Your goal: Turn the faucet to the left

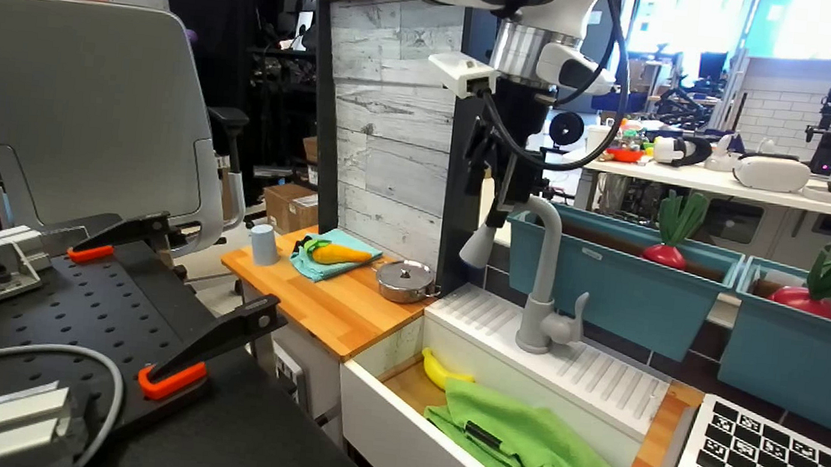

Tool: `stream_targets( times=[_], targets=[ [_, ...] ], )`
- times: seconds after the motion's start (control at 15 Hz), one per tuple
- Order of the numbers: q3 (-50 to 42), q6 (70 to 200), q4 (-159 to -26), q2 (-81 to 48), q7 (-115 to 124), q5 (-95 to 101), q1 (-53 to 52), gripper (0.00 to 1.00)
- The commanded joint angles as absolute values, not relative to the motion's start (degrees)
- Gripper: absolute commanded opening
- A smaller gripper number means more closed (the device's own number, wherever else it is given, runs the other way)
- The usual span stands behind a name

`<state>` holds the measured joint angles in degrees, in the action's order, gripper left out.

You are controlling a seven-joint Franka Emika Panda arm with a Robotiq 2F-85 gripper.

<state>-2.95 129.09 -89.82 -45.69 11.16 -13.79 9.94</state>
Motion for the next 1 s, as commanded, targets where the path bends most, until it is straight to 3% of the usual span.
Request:
stream_targets(
  times=[0.0,0.6,0.73,0.93],
  targets=[
    [-3.3,128.7,-95.6,-40.9,8.1,-13.1,9.8,1.0],
    [-6.4,131.3,-115.2,-22.0,2.9,-4.3,8.2,1.0],
    [-5.9,129.4,-110.8,-25.7,3.6,-5.0,9.2,1.0],
    [-6.0,129.4,-114.4,-21.8,3.6,-3.7,8.3,1.0]
  ],
)
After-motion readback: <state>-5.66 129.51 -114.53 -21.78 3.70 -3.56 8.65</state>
